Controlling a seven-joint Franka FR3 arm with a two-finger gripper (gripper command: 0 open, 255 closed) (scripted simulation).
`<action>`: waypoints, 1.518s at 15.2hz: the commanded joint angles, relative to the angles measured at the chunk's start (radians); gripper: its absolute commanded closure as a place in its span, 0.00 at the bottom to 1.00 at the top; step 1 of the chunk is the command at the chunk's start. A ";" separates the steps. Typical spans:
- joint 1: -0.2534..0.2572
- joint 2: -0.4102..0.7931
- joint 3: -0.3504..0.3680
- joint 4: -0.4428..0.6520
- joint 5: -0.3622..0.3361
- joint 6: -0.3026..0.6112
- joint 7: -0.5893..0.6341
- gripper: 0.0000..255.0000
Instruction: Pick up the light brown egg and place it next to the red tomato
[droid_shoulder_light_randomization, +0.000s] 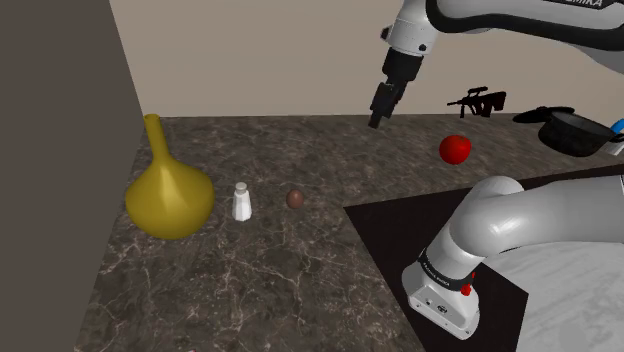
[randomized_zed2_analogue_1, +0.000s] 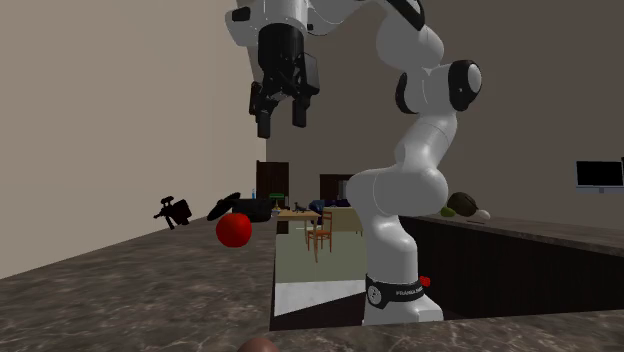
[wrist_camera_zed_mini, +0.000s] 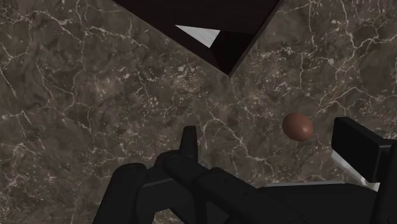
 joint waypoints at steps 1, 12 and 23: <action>0.000 0.000 0.000 0.000 0.000 0.000 0.000 0.00; 0.059 0.151 0.109 -0.209 0.154 0.413 0.081 0.00; 0.122 0.489 0.218 -0.231 0.288 0.837 0.123 0.00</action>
